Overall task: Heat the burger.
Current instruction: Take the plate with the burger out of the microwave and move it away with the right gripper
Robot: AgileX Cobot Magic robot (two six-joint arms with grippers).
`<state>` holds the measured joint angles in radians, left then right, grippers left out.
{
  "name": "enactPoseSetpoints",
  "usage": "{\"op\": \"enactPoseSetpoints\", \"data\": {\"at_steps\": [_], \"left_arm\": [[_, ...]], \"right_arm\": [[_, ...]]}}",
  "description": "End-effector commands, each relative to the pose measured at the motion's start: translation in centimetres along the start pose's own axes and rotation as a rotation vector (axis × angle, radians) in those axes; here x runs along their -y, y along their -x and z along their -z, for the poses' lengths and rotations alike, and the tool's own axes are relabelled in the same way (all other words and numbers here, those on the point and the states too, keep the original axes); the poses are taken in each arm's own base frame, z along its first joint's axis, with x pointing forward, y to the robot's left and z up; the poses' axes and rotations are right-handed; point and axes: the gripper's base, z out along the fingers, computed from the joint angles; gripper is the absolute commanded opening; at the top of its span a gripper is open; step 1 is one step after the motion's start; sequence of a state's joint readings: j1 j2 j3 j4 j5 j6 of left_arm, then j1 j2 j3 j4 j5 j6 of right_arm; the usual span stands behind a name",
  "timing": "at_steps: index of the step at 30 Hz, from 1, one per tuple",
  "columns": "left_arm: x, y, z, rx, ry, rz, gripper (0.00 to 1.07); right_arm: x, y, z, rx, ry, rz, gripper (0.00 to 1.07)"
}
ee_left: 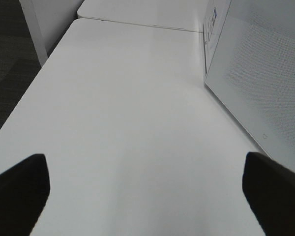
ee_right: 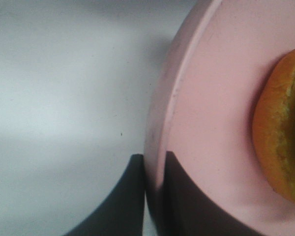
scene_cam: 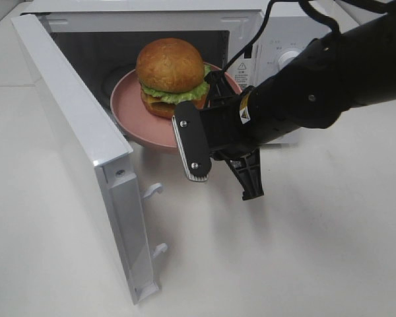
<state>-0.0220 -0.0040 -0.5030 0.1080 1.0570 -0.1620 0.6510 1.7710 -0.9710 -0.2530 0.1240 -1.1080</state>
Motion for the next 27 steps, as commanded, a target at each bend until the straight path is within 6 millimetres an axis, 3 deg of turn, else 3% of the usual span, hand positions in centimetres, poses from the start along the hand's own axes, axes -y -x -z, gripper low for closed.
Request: {"op": "enactPoseSetpoints", "data": {"at_steps": [1,15,27], "left_arm": [[0.0,0.0,0.3,0.033,-0.014,0.004,1.01],[0.0,0.0,0.3,0.033,-0.014,0.004,1.01],[0.0,0.0,0.3,0.033,-0.014,0.004,1.01]], "right_arm": [[0.4,-1.0,1.6,0.008,-0.069,-0.074,0.0],[-2.6,-1.5,5.4,0.007,-0.058,-0.081,0.0],[-5.9,-2.3,10.2,-0.001,-0.073,-0.092,0.0]]}}
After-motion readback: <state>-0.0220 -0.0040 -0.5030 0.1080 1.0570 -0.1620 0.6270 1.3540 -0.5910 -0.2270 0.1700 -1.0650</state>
